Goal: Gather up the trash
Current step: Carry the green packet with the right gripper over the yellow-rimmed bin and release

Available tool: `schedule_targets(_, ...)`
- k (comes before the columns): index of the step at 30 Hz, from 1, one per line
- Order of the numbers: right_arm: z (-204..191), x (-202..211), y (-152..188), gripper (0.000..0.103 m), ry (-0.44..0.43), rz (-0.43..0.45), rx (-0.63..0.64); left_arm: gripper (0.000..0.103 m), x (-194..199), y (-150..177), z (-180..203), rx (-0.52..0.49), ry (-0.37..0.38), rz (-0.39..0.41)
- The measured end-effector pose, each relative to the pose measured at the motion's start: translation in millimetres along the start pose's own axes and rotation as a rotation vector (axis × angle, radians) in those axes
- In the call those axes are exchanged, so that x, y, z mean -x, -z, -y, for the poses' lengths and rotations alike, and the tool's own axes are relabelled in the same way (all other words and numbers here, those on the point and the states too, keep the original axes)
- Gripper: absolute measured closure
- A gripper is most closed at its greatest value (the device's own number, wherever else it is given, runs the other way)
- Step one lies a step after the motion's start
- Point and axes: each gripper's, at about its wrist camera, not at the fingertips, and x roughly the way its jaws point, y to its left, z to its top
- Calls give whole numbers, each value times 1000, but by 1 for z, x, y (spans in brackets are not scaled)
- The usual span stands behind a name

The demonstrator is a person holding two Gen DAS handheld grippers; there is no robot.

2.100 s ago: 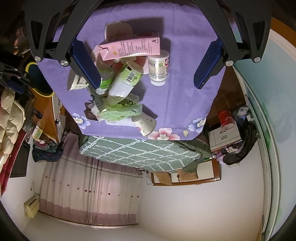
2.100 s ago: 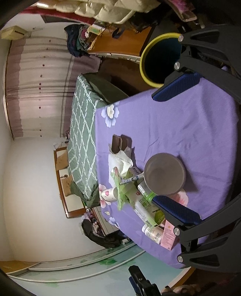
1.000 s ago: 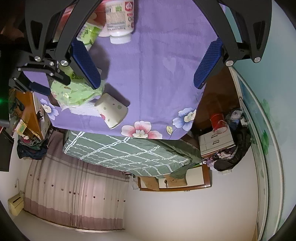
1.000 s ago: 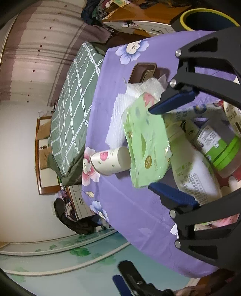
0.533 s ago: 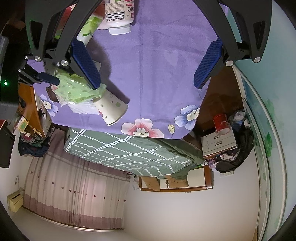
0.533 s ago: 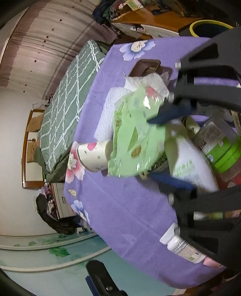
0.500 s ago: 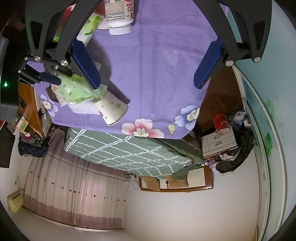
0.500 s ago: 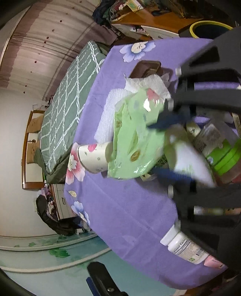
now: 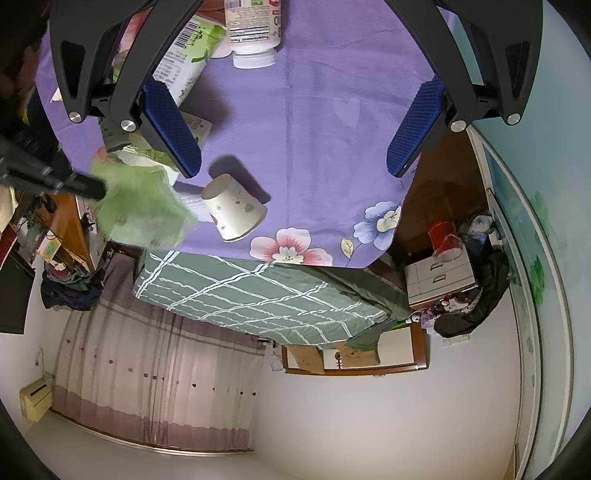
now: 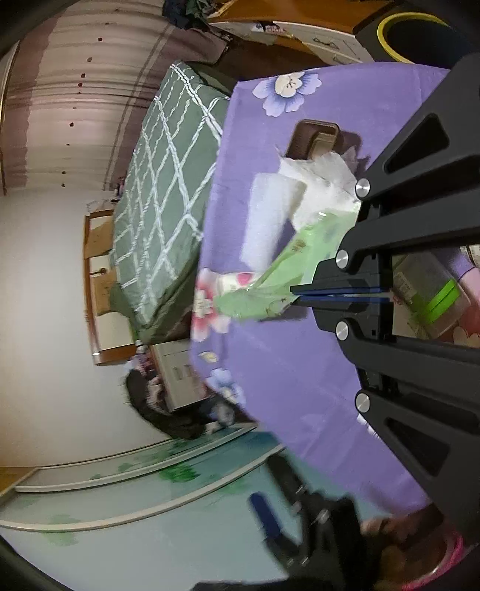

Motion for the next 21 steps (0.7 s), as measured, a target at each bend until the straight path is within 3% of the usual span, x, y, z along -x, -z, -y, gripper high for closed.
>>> schedule_targets(4, 12, 31, -8, 102, -22, 70, -47, 4, 6, -1, 7, -12, 13, 5)
schedule_targets(12, 50, 87, -11, 102, 27, 180, -119, 4, 19, -2, 25, -36, 42, 17)
schedule_targets(21, 128, 146, 25, 102, 193, 242, -259, 4, 40, 2, 47, -65, 67, 30)
